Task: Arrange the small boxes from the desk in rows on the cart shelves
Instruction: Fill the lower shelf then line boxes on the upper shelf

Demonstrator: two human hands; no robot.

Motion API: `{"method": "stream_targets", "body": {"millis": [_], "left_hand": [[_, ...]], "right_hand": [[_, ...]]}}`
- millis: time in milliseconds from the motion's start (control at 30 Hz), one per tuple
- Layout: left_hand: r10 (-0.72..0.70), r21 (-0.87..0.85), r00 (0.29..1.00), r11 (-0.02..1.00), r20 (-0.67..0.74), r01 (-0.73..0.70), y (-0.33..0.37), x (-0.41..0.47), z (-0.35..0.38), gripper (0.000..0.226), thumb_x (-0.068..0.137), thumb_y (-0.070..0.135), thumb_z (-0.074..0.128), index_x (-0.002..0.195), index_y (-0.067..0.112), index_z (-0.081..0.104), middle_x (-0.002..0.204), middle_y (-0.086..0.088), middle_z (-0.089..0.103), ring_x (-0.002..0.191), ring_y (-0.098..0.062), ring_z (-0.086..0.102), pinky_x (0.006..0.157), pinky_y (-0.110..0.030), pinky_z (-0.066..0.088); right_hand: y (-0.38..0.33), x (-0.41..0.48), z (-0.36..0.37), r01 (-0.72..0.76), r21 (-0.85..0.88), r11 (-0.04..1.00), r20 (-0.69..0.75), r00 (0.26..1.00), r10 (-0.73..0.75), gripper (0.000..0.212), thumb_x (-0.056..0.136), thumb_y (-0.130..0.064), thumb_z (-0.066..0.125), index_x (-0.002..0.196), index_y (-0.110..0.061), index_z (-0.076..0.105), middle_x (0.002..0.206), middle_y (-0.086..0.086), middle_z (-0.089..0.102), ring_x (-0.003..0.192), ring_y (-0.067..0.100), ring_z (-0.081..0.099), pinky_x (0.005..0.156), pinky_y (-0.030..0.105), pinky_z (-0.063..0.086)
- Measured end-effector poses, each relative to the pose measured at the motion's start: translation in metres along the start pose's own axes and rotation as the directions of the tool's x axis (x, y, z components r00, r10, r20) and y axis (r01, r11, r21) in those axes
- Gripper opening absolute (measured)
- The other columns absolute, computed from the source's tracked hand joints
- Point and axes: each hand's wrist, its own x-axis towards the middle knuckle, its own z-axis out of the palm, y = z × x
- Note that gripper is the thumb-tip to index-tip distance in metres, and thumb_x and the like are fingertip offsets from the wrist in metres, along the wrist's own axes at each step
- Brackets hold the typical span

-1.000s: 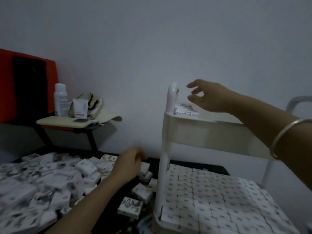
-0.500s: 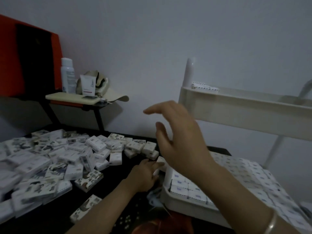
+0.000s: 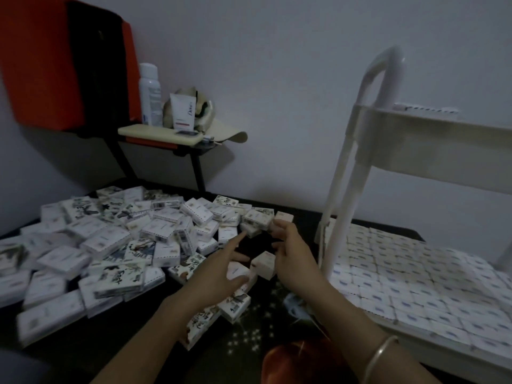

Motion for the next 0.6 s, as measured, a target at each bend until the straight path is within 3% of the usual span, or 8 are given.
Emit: {"method": "stream_targets", "body": {"millis": [67, 167, 267, 400, 467, 533, 600], "left_hand": [[-0.006, 0.037, 1.000, 0.999, 0.000, 0.006, 0.003, -0.002, -0.006, 0.093, 0.085, 0.038, 0.071, 0.150, 0.046, 0.006, 0.138, 0.020, 0.046, 0.126, -0.001, 0.042, 0.103, -0.029, 0.043], [-0.033, 0.104, 0.999, 0.994, -0.013, 0.034, 0.005, -0.004, -0.012, 0.092, 0.079, 0.053, 0.072, 0.151, 0.037, 0.018, 0.138, 0.022, 0.036, 0.129, 0.001, 0.034, 0.105, -0.027, 0.039], [-0.064, 0.234, 0.997, 0.971, 0.037, 0.053, 0.005, -0.005, -0.015, 0.090, 0.074, 0.068, 0.066, 0.149, 0.030, 0.034, 0.148, 0.014, 0.036, 0.139, -0.010, 0.031, 0.110, -0.034, 0.036], [-0.131, 0.306, 0.989, 0.947, 0.075, 0.103, 0.012, -0.004, -0.018, 0.092, 0.076, 0.061, 0.070, 0.149, 0.019, 0.036, 0.151, 0.006, 0.038, 0.137, -0.014, 0.036, 0.107, -0.030, 0.037], [-0.175, 0.328, 0.981, 0.934, 0.084, 0.139, 0.016, -0.001, -0.020, 0.083, 0.074, 0.060, 0.072, 0.141, 0.018, 0.047, 0.139, 0.004, 0.050, 0.129, -0.016, 0.047, 0.102, -0.032, 0.042], [-0.192, 0.318, 0.978, 0.935, 0.084, 0.156, 0.018, 0.002, -0.022, 0.066, 0.070, 0.059, 0.076, 0.119, 0.019, 0.060, 0.118, 0.006, 0.060, 0.113, -0.016, 0.057, 0.093, -0.034, 0.048], [-0.174, 0.265, 0.982, 0.953, 0.077, 0.148, 0.019, 0.003, -0.022, 0.071, 0.065, 0.060, 0.079, 0.123, 0.024, 0.061, 0.118, 0.010, 0.060, 0.111, -0.014, 0.057, 0.088, -0.030, 0.049]], "right_hand": [[0.019, 0.013, 0.010, -0.094, -0.068, 0.993, -0.019, 0.995, 0.093, 0.054, 0.096, -0.003, 0.043, 0.147, -0.019, 0.029, 0.141, 0.003, 0.044, 0.124, 0.014, 0.044, 0.101, 0.024, 0.037], [0.047, 0.026, 0.028, -0.249, -0.259, 0.933, 0.010, 0.965, 0.260, 0.062, 0.099, -0.036, 0.046, 0.151, -0.011, 0.022, 0.152, 0.012, 0.036, 0.138, 0.028, 0.035, 0.110, 0.035, 0.033], [0.060, 0.027, 0.045, -0.263, -0.405, 0.875, 0.054, 0.949, 0.310, 0.070, 0.097, -0.049, 0.043, 0.148, -0.004, 0.025, 0.152, 0.017, 0.032, 0.138, 0.031, 0.032, 0.107, 0.037, 0.035], [0.059, 0.026, 0.039, -0.218, -0.394, 0.893, -0.046, 0.975, 0.217, 0.054, 0.091, -0.047, 0.055, 0.134, -0.015, 0.048, 0.135, 0.008, 0.051, 0.126, 0.026, 0.041, 0.097, 0.034, 0.039], [0.060, 0.023, 0.036, -0.208, -0.322, 0.924, -0.069, 0.978, 0.196, 0.053, 0.087, -0.046, 0.063, 0.131, -0.019, 0.050, 0.130, 0.004, 0.053, 0.123, 0.022, 0.041, 0.099, 0.035, 0.041], [0.059, 0.020, 0.035, -0.182, -0.224, 0.958, -0.099, 0.982, 0.163, 0.052, 0.082, -0.042, 0.071, 0.126, -0.022, 0.052, 0.126, 0.000, 0.053, 0.116, 0.017, 0.047, 0.095, 0.035, 0.046], [0.058, 0.018, 0.035, -0.157, -0.120, 0.980, -0.116, 0.983, 0.143, 0.050, 0.079, -0.034, 0.076, 0.122, -0.025, 0.052, 0.122, -0.003, 0.051, 0.105, 0.012, 0.052, 0.085, 0.027, 0.048]]}}
